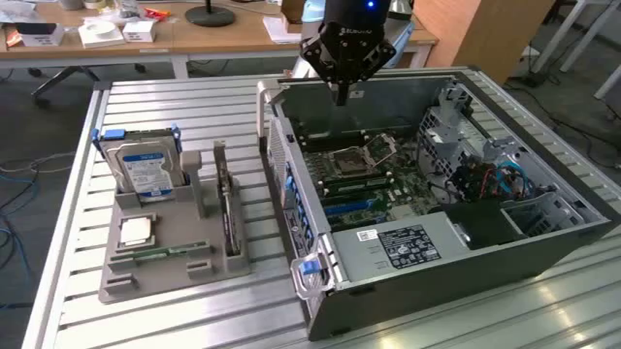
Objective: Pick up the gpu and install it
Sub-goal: 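Reach for the gpu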
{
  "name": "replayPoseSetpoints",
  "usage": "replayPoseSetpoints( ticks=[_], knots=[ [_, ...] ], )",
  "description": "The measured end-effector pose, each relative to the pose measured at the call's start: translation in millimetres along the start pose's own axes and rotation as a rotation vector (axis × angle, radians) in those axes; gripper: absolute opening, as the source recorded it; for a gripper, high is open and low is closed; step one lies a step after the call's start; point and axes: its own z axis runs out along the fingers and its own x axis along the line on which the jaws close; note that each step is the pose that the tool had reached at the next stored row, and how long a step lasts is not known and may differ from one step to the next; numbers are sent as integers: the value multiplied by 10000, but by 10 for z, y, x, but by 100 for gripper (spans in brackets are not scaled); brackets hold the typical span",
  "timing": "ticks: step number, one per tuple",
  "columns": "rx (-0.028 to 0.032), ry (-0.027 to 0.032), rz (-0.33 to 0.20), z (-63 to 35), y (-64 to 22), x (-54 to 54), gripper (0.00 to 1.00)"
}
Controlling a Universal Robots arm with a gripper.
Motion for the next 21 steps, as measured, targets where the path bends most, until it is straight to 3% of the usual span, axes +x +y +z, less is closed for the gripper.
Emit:
replayPoseSetpoints(
  ticks=[14, 21],
  knots=[
    [-1, -1, 0, 0, -2, 20, 10],
    [-1, -1, 3, -2, -14, 190, 10]
  ],
)
